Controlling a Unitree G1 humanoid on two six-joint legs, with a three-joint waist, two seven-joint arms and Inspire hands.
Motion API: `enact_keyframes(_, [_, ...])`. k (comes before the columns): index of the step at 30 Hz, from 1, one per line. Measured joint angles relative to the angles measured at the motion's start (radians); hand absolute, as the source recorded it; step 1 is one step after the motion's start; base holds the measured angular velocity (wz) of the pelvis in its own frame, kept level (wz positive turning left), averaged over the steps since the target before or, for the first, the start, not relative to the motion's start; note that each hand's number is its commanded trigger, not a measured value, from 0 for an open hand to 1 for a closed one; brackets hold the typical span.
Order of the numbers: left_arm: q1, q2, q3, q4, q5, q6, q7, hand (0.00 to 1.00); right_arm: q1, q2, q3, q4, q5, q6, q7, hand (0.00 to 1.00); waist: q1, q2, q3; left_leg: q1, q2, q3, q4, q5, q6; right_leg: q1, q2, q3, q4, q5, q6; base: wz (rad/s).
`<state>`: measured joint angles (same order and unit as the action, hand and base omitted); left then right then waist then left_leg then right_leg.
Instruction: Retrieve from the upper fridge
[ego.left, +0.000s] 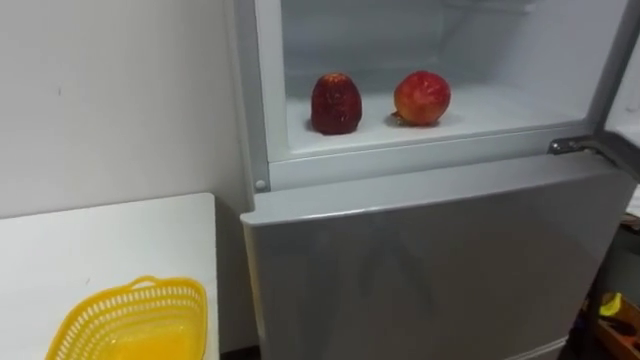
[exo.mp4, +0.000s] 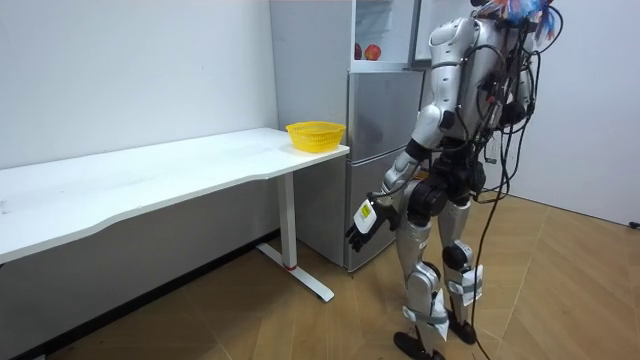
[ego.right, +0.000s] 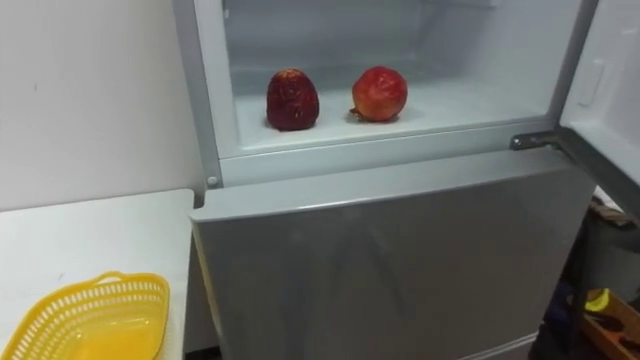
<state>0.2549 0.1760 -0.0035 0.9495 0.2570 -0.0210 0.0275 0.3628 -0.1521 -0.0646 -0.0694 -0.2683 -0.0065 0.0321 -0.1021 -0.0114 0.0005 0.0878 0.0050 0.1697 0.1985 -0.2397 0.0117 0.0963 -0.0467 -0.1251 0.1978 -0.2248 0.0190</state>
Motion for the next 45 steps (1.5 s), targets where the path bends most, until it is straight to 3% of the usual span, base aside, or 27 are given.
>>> enact_keyframes(5, [0.025, 0.012, -0.001, 0.004, 0.020, -0.016, -0.016, 0.00, 0.000, -0.001, -0.054, -0.241, 0.005, -0.042, -0.010, 0.00, -0.007, 0.007, 0.0009, 0.003, 0.011, 0.046, -0.002, 0.000, 0.000, -0.016, 0.010, 0.045, 0.006, 0.011, -0.002, -0.26])
enact_keyframes(7, [0.025, 0.015, -0.002, 0.010, 0.021, -0.017, -0.020, 0.00, 0.000, -0.001, -0.067, -0.280, 0.005, -0.061, -0.016, 0.00, -0.008, 0.010, 0.0021, 0.007, 0.014, 0.048, -0.007, 0.000, 0.000, -0.015, 0.013, 0.046, 0.006, 0.014, -0.003, -0.08])
enact_keyframes(15, [0.019, 0.015, -0.049, 0.074, 0.021, -0.017, -0.014, 0.00, -0.020, -0.002, -0.071, -0.419, -0.051, -0.106, -0.100, 0.00, -0.006, 0.025, -0.0051, 0.007, 0.020, 0.072, -0.016, 0.000, -0.002, -0.031, 0.023, 0.071, 0.015, 0.021, -0.007, -0.11])
enact_keyframes(18, [0.012, 0.016, -0.062, 0.076, 0.021, -0.023, -0.020, 0.00, -0.083, -0.007, -0.080, -0.434, -0.054, -0.124, -0.138, 0.00, -0.016, 0.019, -0.0048, 0.000, 0.019, 0.071, -0.017, 0.001, -0.002, -0.046, 0.022, 0.072, 0.030, 0.021, -0.007, -0.03])
enact_keyframes(19, [0.001, 0.017, -0.062, 0.097, 0.022, -0.027, -0.021, 0.00, -0.111, -0.019, -0.087, -0.450, -0.054, -0.129, -0.156, 0.00, -0.022, 0.012, -0.0004, -0.006, 0.018, 0.067, -0.017, 0.001, -0.002, -0.047, 0.021, 0.068, 0.031, 0.021, -0.007, 0.05])
enact_keyframes(22, [-0.021, 0.025, -0.075, 0.131, 0.021, -0.030, -0.019, 0.00, -0.188, -0.056, -0.086, -0.463, -0.063, -0.171, -0.226, 0.00, -0.031, 0.001, -0.0007, -0.006, 0.019, 0.061, -0.013, 0.002, -0.002, -0.044, 0.022, 0.065, 0.029, 0.021, -0.007, 0.03])
enact_keyframes(26, [-0.029, 0.040, -0.081, 0.130, 0.062, -0.031, -0.015, 0.00, -0.314, -0.114, -0.091, -0.470, -0.092, -0.184, -0.331, 0.00, -0.026, -0.017, 0.0004, -0.009, 0.019, 0.060, -0.008, 0.002, -0.002, -0.043, 0.019, 0.045, 0.024, 0.021, -0.007, 0.02])
enact_keyframes(29, [-0.035, 0.046, -0.101, 0.130, 0.071, -0.030, -0.013, 0.00, -0.392, -0.132, -0.095, -0.467, -0.057, -0.211, -0.397, 0.00, -0.016, -0.022, -0.0004, -0.008, 0.019, 0.045, -0.008, 0.002, -0.002, -0.036, 0.016, 0.006, 0.021, 0.022, -0.006, 0.09])
enact_keyframes(33, [-0.040, 0.047, -0.100, 0.127, 0.091, -0.030, -0.020, 0.00, -0.416, -0.135, -0.100, -0.455, -0.051, -0.223, -0.445, 0.00, 0.003, -0.027, -0.0008, -0.007, 0.016, 0.021, -0.001, 0.002, -0.002, -0.018, 0.012, -0.030, 0.003, 0.023, -0.005, 0.18])
enact_keyframes(34, [-0.048, 0.047, -0.100, 0.125, 0.094, -0.028, -0.022, 0.00, -0.420, -0.135, -0.098, -0.449, -0.051, -0.222, -0.456, 0.00, 0.006, -0.026, 0.0044, -0.007, 0.016, 0.013, -0.001, 0.002, -0.002, -0.013, 0.012, -0.041, 0.000, 0.023, -0.005, 0.22])
enact_keyframes(36, [-0.050, 0.048, -0.100, 0.119, 0.105, -0.023, -0.035, 0.00, -0.421, -0.134, -0.092, -0.430, -0.050, -0.223, -0.468, 0.00, 0.020, -0.024, 0.0055, -0.006, 0.015, 0.007, -0.001, 0.002, -0.002, -0.006, 0.012, -0.044, -0.011, 0.023, -0.005, 0.11])
enact_keyframes(45, [-0.055, 0.046, -0.100, 0.105, 0.108, -0.001, -0.042, 0.00, -0.507, -0.150, -0.079, -0.283, 0.086, -0.196, -0.481, 0.00, 0.056, -0.030, 0.0102, -0.012, 0.016, -0.030, -0.002, 0.006, -0.007, 0.002, 0.013, -0.084, -0.013, 0.023, -0.005, 0.10])
